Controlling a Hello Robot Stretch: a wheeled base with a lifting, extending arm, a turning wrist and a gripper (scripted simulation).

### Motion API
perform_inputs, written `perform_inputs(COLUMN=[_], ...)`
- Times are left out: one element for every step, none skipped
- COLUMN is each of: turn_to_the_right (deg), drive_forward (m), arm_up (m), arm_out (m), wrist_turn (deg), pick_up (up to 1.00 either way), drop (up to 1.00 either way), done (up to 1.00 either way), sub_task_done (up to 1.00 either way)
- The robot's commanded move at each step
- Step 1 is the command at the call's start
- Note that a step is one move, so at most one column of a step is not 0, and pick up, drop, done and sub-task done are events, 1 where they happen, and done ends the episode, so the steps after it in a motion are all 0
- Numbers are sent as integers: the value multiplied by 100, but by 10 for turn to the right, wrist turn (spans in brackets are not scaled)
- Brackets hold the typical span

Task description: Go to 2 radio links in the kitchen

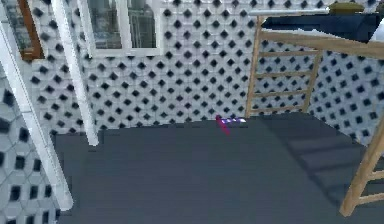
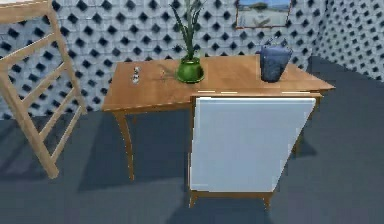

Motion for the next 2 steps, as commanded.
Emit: perform_inputs(turn_to_the_right=[330, 0], drive_forward=[0, 5], arm_up=[0, 0], arm_out=[0, 0], wrist_turn=[0, 0], pick_up=[0, 0], drop=[0, 0], done=[0, 0], sub_task_done=[0, 0])
